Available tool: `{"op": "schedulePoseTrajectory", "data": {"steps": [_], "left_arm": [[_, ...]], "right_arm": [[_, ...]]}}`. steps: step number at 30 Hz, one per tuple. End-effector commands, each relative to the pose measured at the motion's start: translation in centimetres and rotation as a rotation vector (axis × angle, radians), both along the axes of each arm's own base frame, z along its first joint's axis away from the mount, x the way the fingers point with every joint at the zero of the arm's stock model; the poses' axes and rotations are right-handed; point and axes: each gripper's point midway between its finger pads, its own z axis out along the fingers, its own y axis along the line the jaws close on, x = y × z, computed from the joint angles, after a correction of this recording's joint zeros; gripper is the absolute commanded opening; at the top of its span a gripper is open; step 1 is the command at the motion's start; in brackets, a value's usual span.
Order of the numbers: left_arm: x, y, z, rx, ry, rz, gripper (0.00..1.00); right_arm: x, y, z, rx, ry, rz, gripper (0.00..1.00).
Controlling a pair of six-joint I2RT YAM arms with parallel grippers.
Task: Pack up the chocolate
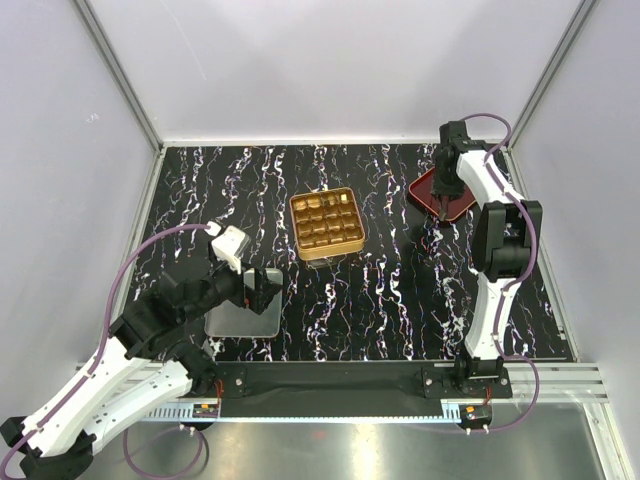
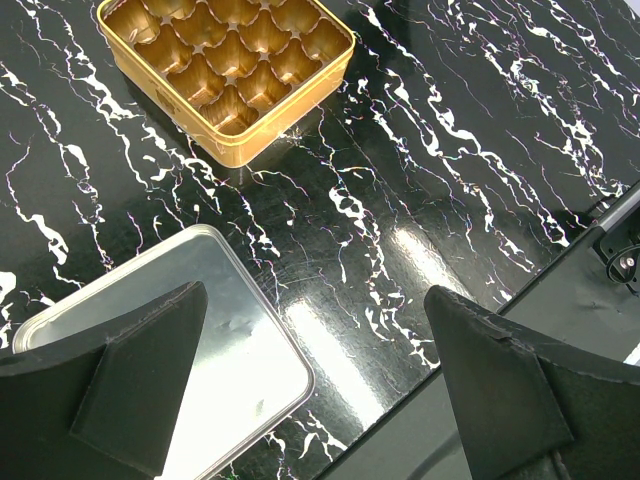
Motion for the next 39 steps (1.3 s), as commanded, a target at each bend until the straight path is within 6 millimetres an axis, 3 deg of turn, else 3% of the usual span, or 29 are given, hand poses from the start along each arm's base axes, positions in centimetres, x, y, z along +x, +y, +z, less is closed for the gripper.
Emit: {"op": "schedulePoseTrajectory", "data": {"steps": [1,8,16,22,23,25,26,29,30,34,39], "left_arm": [[0.3,-0.1,0.8,-0.016,-0.038,0.003,0.99],[0.3,-0.1,0.9,-0.018,-0.041,0.001,0.99],[0.3,-0.1,1.0,-0.02,-0.043,0.001,0.99],[0.3,0.0,1.0,-0.019,-0.042,0.005,0.99],[0.3,0.0,1.0,-0.019,-0.045,0.005,0.99],[0.4,0.0,1.0,-0.018,-0.044,0.01,0.99],[0.4,0.1,0.9,-0.016,-0.042,0.01,0.99],[0.5,0.1,0.9,-0.015,-0.043,0.014,0.99],[0.5,0.1,0.9,-0.013,-0.043,0.016,0.99],[0.5,0.2,0.9,-0.014,-0.044,0.021,0.99],[0.5,0.2,1.0,-0.015,-0.045,0.022,0.99]], "right_arm": [[-0.3,-0.8,4.7,-0.027,-0.073,-0.015,0.38],[-2.0,-0.5,6.4,-0.002,-0.085,-0.017,0.36],[-4.0,2.2,9.8,0.092,-0.151,0.033,0.34],[-5.2,9.4,13.4,0.162,-0.228,0.19,0.34],[-5.8,12.0,13.7,0.175,-0.229,0.247,0.34],[-6.3,14.9,14.5,0.194,-0.246,0.301,0.34],[-7.0,17.3,14.6,0.211,-0.245,0.348,0.34],[-7.6,20.9,14.8,0.235,-0.254,0.415,0.34],[-8.4,23.0,14.9,0.25,-0.256,0.456,0.34],[-9.1,27.0,14.0,0.273,-0.243,0.517,0.34],[-9.7,29.6,12.8,0.265,-0.22,0.559,0.34]]}}
